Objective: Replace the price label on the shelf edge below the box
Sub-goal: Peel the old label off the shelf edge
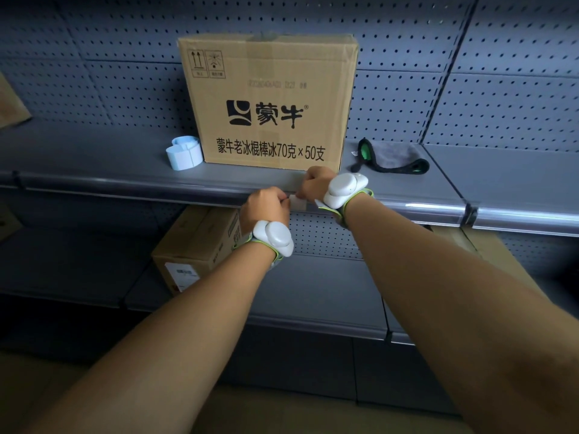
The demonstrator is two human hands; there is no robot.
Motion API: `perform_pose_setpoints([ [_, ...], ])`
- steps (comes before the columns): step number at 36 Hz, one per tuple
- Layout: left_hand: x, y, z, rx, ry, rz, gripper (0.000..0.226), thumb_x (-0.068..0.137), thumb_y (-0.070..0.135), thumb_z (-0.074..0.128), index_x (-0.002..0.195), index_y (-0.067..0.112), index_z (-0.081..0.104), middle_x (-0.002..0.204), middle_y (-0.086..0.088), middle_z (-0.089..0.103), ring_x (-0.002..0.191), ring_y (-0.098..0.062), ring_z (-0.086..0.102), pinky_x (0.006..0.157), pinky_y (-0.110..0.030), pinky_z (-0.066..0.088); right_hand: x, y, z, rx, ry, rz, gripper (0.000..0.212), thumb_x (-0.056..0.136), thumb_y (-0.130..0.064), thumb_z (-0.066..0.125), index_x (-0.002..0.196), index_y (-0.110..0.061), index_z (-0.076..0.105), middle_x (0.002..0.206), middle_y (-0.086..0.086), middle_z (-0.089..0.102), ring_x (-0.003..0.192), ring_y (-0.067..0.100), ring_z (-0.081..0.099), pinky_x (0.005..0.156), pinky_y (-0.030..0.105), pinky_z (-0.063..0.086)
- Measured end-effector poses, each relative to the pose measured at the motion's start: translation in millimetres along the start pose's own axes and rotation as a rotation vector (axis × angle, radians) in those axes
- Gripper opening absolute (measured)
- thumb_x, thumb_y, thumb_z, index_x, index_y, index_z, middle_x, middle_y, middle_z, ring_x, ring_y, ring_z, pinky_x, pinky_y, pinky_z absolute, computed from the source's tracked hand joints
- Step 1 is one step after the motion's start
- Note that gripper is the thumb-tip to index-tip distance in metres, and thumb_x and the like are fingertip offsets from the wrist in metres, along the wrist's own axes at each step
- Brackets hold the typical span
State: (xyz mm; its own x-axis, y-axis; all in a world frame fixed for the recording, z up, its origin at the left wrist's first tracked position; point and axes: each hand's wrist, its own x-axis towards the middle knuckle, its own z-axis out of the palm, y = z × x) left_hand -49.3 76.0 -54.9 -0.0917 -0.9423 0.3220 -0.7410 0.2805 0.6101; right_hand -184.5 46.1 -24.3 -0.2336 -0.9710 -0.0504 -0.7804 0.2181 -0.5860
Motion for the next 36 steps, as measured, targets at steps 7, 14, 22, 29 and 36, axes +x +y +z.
perform_pose_setpoints([
  [7, 1.8, 12.4, 2.4, 0.276, -0.057, 0.032, 0.021, 0.093, 0.016, 0.05, 0.105, 0.01, 0.066, 0.109, -0.017, 0.064, 0.106, -0.036, 0.058, 0.083, -0.042, 0.048, -4.4, -0.3, 1.7, -0.01, 0.023, 0.03, 0.021, 0.076, -0.021, 0.066, 0.067, -0.022, 0.047, 0.086, 0.007, 0.06, 0.088, 0.027, 0.057, 0.088, 0.032, 0.045],
  [14, 11.6, 22.8, 1.2, 0.344, -0.113, 0.036, 0.027, 0.089, 0.011, 0.052, 0.114, 0.001, 0.056, 0.121, -0.019, 0.058, 0.116, -0.037, 0.051, 0.089, -0.043, 0.043, -10.3, -4.8, -2.7, -0.029, 0.009, 0.023, 0.013, 0.079, -0.019, 0.058, 0.071, -0.022, 0.048, 0.091, 0.006, 0.058, 0.089, 0.025, 0.053, 0.089, 0.032, 0.043],
  [22, 22.0, 1.0, -13.5, -0.223, 0.116, 0.027, 0.012, 0.092, 0.011, 0.052, 0.092, 0.008, 0.064, 0.096, -0.013, 0.068, 0.076, -0.023, 0.061, 0.058, -0.022, 0.042, -24.2, -4.7, -4.6, -0.094, 0.0, 0.026, 0.026, 0.073, -0.038, 0.067, 0.087, -0.022, 0.053, 0.103, 0.009, 0.066, 0.101, 0.029, 0.06, 0.094, 0.036, 0.045],
  [29, 49.1, -31.0, -36.4, -0.171, -0.045, 0.048, 0.03, 0.091, 0.004, 0.044, 0.106, 0.015, 0.067, 0.106, -0.012, 0.064, 0.087, -0.029, 0.062, 0.071, -0.025, 0.044, -31.8, -13.5, -2.7, -0.223, 0.062, 0.038, 0.042, 0.066, -0.058, 0.074, 0.081, -0.025, 0.051, 0.101, 0.003, 0.066, 0.102, 0.027, 0.057, 0.1, 0.042, 0.04],
  [36, 58.5, -33.7, -28.5, 0.04, -0.192, 0.122, 0.019, 0.08, 0.018, 0.055, 0.08, 0.033, 0.067, 0.086, 0.005, 0.053, 0.098, -0.03, 0.047, 0.086, -0.031, 0.04, -32.0, -15.9, 5.2, -0.32, 0.16, 0.064, 0.049, 0.065, -0.068, 0.066, 0.091, -0.027, 0.06, 0.099, 0.0, 0.064, 0.103, 0.024, 0.052, 0.096, 0.042, 0.036],
])
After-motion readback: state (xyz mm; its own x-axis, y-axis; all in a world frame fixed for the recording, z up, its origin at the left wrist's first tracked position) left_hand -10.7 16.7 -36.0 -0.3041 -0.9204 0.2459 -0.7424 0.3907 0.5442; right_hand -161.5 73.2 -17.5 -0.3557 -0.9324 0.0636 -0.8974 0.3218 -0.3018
